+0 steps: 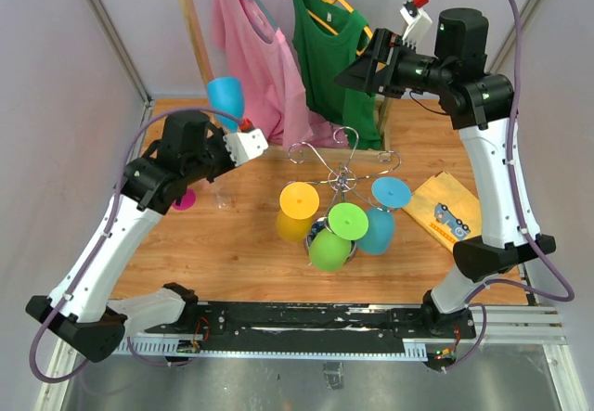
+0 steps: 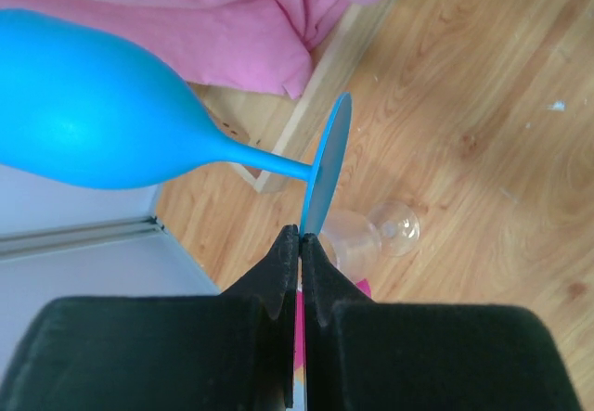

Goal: Take the wine glass off the wine glass rack
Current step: Place the wine glass at the center of the board.

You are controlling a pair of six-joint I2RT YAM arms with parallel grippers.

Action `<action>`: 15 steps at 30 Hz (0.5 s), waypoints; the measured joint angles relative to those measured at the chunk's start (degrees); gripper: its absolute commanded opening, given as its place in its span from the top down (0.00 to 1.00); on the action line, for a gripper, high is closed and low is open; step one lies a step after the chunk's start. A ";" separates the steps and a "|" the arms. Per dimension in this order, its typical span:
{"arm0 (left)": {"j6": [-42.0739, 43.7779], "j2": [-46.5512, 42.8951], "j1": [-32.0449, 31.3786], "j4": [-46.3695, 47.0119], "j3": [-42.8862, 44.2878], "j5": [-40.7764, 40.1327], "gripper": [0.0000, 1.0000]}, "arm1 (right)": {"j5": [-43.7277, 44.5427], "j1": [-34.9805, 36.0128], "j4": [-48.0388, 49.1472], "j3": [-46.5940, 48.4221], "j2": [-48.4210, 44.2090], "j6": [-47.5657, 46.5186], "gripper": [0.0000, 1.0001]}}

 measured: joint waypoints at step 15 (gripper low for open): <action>8.44 -5.03 -4.96 1.75 -7.02 -7.17 1.00 | -2.69 0.07 0.37 -1.75 0.02 -0.63 0.02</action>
